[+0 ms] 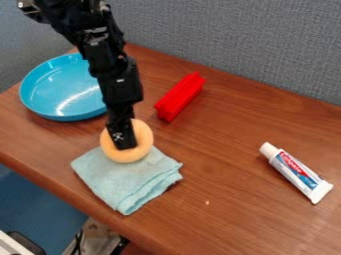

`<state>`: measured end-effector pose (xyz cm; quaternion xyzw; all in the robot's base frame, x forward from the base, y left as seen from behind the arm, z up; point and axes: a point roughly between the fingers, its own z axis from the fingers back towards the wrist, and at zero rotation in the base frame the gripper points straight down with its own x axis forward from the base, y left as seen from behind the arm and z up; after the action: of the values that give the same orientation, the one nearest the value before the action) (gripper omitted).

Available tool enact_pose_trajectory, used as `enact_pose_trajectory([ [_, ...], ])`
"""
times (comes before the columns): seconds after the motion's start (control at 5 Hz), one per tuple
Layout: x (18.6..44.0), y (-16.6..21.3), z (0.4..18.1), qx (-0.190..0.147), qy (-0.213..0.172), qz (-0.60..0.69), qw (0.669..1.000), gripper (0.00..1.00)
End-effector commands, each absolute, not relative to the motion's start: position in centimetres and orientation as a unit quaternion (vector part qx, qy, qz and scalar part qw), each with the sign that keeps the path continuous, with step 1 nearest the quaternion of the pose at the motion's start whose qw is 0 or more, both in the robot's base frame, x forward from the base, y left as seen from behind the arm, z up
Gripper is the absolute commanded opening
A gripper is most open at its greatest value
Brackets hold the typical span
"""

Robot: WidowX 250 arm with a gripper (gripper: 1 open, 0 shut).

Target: Put the yellow ball on the blue plate

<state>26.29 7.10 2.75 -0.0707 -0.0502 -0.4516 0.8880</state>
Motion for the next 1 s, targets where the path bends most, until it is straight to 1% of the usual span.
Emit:
enact_pose_trajectory([
  [0.0, 26.17, 6.94, -0.11, -0.088, -0.037, -0.458, 0.884, 0.0],
  [0.8, 26.4, 7.12, -0.19, -0.089, -0.039, -0.461, 0.882, 0.0],
])
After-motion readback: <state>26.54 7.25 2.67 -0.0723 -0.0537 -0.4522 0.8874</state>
